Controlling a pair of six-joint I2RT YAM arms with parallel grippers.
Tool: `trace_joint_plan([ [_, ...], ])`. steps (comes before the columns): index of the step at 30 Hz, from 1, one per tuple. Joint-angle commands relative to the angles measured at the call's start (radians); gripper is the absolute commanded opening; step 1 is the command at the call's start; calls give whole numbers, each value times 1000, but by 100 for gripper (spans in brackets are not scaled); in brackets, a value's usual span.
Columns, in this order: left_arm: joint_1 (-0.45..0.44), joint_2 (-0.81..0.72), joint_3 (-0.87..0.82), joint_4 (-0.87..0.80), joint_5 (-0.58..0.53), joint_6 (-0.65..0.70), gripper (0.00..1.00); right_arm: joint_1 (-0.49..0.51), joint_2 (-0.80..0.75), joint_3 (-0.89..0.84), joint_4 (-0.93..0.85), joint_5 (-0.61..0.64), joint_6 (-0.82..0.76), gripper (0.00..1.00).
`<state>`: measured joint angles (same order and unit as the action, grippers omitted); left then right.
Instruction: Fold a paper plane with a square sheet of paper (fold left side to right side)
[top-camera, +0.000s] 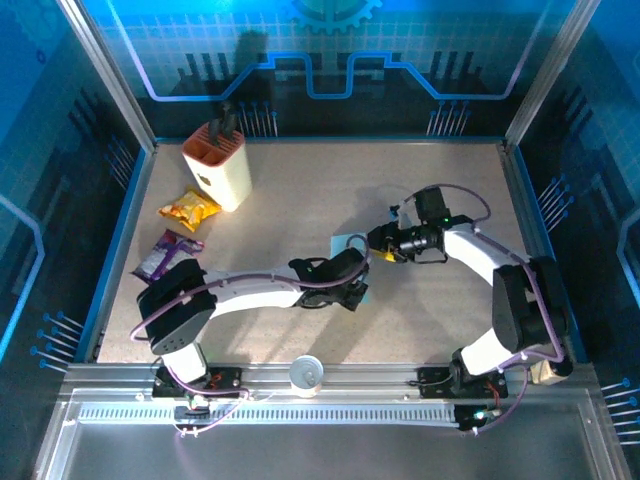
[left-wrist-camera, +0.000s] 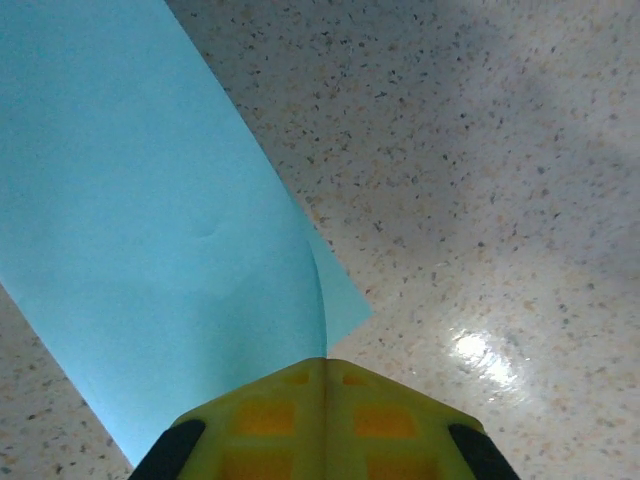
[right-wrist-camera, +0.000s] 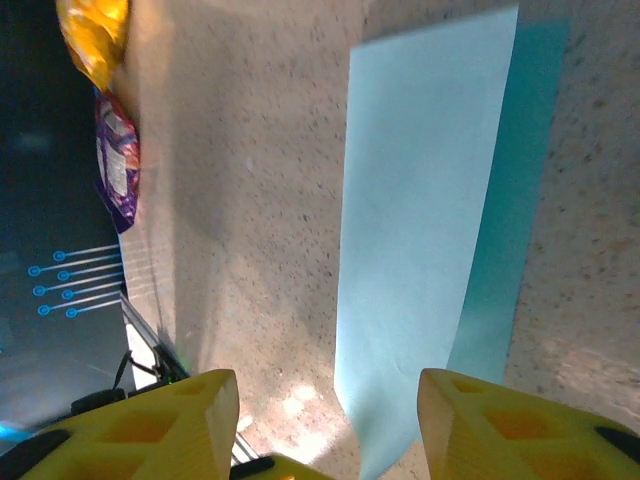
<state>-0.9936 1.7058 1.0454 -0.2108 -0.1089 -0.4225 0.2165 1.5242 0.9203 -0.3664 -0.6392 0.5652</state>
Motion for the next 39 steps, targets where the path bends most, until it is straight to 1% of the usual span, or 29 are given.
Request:
trace_joint_plan([
  [1, 50, -45, -60, 110, 182, -87, 0, -16, -49, -35, -62, 45, -89, 51],
  [4, 103, -59, -110, 191, 275, -157, 0, -17, -88, -121, -42, 51, -104, 47],
  [8, 140, -57, -133, 233, 327, -227, 0, 3, -130, -229, 41, 30, -85, 37],
  [10, 150, -48, -128, 234, 337, -256, 0, 24, -142, -262, 58, 46, -81, 29],
  [13, 155, -34, -127, 244, 345, -288, 0, 62, -152, -307, 96, 60, -60, 12],
  [16, 159, -23, -127, 264, 356, -316, 0, 100, -146, -334, 133, 73, -35, 1],
  [21, 161, -23, -130, 254, 332, -314, 0, 143, -111, -336, 167, 88, -21, 0],
  [27, 161, -26, -131, 234, 334, -284, 0, 191, -46, -297, 170, 106, -18, 0],
  [39, 163, -37, -143, 225, 336, -257, 0, 224, 21, -249, 127, 159, -38, 0],
])
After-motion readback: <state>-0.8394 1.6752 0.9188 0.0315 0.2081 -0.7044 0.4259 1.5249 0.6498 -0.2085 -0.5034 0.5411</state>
